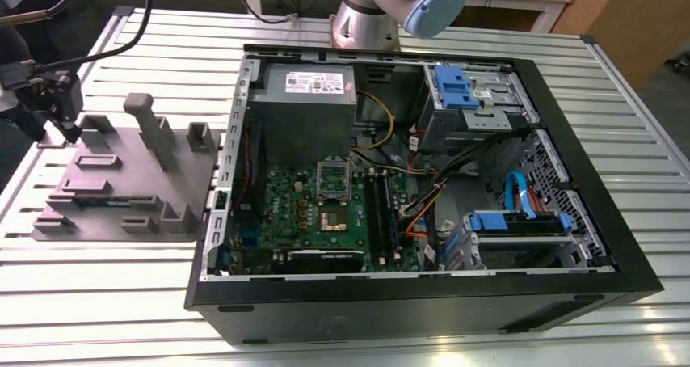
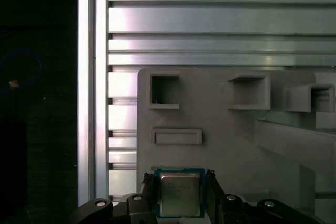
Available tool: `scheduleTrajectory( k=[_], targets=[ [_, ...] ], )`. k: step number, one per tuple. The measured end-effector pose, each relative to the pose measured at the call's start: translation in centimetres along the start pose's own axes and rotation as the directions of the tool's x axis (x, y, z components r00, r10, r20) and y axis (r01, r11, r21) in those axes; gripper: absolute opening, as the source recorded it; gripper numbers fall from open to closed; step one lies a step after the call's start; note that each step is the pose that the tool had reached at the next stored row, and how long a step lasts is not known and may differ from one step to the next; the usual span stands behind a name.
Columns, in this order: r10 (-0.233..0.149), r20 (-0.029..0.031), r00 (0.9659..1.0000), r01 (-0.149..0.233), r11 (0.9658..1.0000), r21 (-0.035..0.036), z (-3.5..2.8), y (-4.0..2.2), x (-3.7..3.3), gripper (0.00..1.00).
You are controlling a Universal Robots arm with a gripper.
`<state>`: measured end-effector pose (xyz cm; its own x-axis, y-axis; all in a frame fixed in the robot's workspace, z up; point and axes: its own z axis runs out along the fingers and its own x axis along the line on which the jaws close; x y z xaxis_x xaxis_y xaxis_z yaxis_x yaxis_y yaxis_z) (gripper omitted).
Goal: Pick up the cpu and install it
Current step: 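Pick up the cpu and move it towards the insertion slot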
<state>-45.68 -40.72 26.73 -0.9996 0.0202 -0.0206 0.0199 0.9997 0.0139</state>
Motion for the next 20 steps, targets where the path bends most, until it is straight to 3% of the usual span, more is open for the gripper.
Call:
scheduleTrajectory(
  k=[11, 20],
  targets=[
    [0.0, -0.0001, 1.0, 0.0, 1.0, 0.0, -0.23, 0.01, -0.06, 0.47],
    [0.0, -0.0001, 1.0, 0.0, 1.0, 0.0, -0.84, 0.01, -0.07, 0.47]
  ],
)
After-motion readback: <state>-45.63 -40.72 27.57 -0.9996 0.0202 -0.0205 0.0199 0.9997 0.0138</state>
